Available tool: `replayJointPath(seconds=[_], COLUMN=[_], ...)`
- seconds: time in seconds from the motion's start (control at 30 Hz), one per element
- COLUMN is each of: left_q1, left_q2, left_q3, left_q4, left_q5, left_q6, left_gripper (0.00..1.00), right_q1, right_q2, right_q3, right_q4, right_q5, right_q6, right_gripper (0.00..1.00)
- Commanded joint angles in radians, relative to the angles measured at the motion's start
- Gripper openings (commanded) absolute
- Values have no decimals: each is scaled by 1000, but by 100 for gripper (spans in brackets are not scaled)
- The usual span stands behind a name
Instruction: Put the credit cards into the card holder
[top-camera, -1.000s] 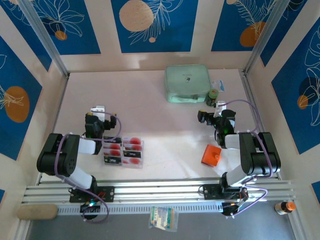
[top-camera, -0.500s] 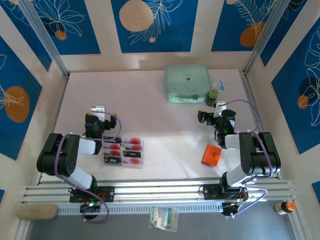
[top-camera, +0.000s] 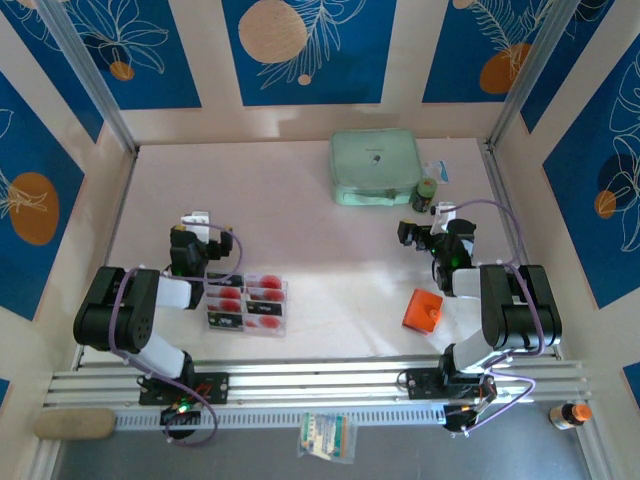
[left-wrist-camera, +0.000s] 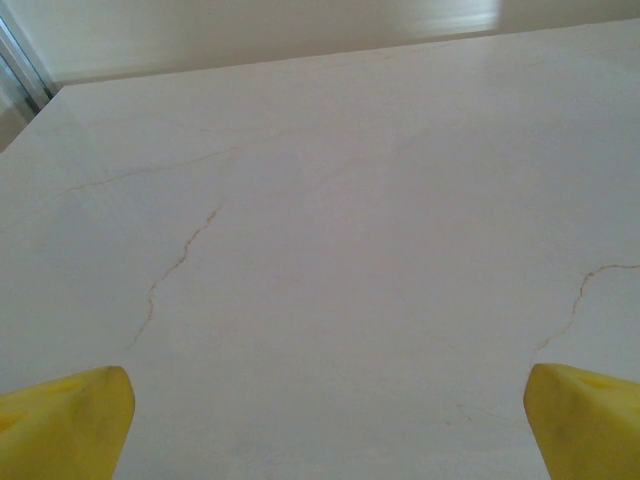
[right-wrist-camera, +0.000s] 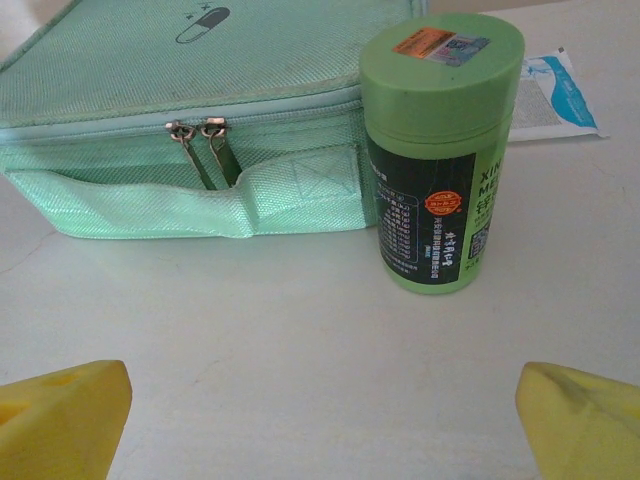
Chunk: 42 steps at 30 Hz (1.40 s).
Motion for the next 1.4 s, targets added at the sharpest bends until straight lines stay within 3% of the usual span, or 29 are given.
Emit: replayJointPath(seconds=[0.0, 0.3, 0.43, 0.57, 0.73, 0.83, 0.9, 0.97, 1.03, 1.2, 1.37], left_q1=[9, 11, 12, 12, 12, 12, 12, 12, 12, 12, 12], left_q2=[0, -1, -64, -134, -214, -272, -307, -346, -402, -568, -676], left_q3=[-1, -4, 29, 129, 273, 375, 447, 491, 502, 484, 494], left_q4=[17, 21, -86, -335, -587, -801, -964, -1094, -1196, -1435, -1705], left_q5=[-5, -9, -62, -158, -242, -238, -192, -124, -63, -16, 9], left_q6=[-10, -13, -30, -62, -119, -240, -338, -430, -518, -692, -747], left_gripper=[100, 100, 100, 100, 100, 100, 100, 100, 100, 100, 100], right_q1=[-4, -1, 14, 8, -44, -85, -61, 2, 129, 499, 825], right_q2=[-1, -4, -99, -227, -333, -367, -391, -408, -422, -430, -406], right_q3=[0, 0, 52, 158, 332, 360, 362, 370, 378, 348, 290], right_q4=[16, 18, -140, -406, -791, -835, -847, -893, -969, -1080, -1075], right_q5=[-25, -32, -14, 20, 88, -101, -206, -250, -234, -97, 36], right_q6=[0, -7, -22, 55, 418, 450, 428, 395, 353, 289, 296], right_gripper=[99, 99, 99, 99, 99, 99, 99, 99, 100, 96, 96])
